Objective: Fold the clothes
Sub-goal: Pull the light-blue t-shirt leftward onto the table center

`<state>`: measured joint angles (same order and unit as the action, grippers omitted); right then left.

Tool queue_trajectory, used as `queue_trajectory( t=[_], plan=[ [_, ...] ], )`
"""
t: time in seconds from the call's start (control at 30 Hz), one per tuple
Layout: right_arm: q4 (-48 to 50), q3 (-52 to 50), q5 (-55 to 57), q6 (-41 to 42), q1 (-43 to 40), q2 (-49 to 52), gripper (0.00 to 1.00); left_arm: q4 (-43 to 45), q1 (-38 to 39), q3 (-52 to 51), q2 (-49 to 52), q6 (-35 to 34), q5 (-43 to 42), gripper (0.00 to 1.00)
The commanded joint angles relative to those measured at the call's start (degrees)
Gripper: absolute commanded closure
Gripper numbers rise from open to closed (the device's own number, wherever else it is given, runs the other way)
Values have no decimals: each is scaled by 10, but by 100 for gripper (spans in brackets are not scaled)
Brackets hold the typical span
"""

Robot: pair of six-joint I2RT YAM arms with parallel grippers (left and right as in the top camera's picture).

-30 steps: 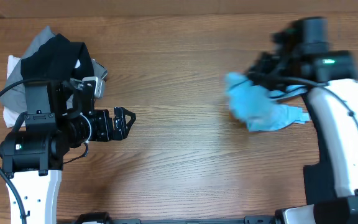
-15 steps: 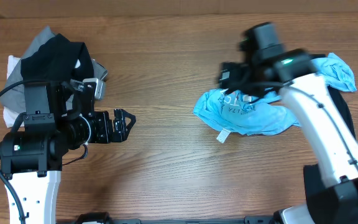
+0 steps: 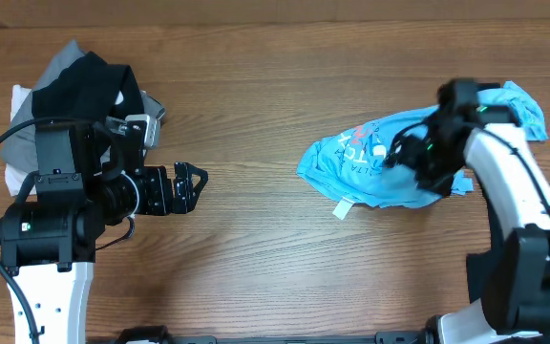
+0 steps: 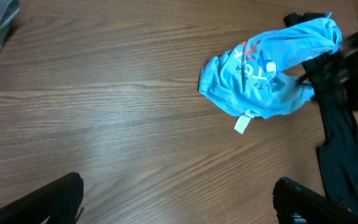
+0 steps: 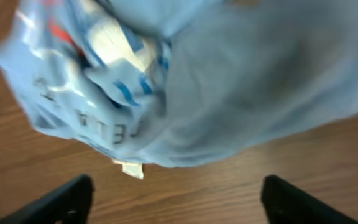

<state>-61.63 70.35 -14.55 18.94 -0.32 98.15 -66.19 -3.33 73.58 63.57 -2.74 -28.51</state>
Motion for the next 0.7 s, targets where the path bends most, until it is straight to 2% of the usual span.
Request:
queue_trajectory(
  t=[0.0, 0.1, 0.13, 0.17, 0.23, 0.3, 0.33, 0.47, 0.57, 0.67],
  plan=[
    [54, -63, -25, 2, 19, -1, 3, 2, 4, 13, 1, 15, -9, 0],
    [155, -128, -23, 11, 30, -1, 5, 2, 4, 13, 1, 15, -9, 0],
    [193, -150, -23, 29, 29, -1, 12, 2, 4, 13, 1, 15, -9, 0],
    [215, -162, -24, 44, 29, -1, 22, 2, 4, 13, 1, 15, -9, 0],
    [244, -175, -54, 61, 29, -1, 59, 2, 4, 13, 1, 15, -9, 0],
    [254, -174, -138, 64, 30, -1, 89, 2, 4, 13, 1, 15, -9, 0],
    [260, -173, -193, 64, 30, -1, 96, 2, 4, 13, 1, 15, -9, 0],
    [322, -173, -378, 103, 57, -1, 96, 6, 4, 13, 1, 15, -9, 0],
    [396, -173, -404, 171, 119, -1, 96, 7, 4, 13, 1, 15, -9, 0],
    [512, -173, -390, 247, 216, -1, 96, 7, 4, 13, 1, 15, -9, 0]
  ],
)
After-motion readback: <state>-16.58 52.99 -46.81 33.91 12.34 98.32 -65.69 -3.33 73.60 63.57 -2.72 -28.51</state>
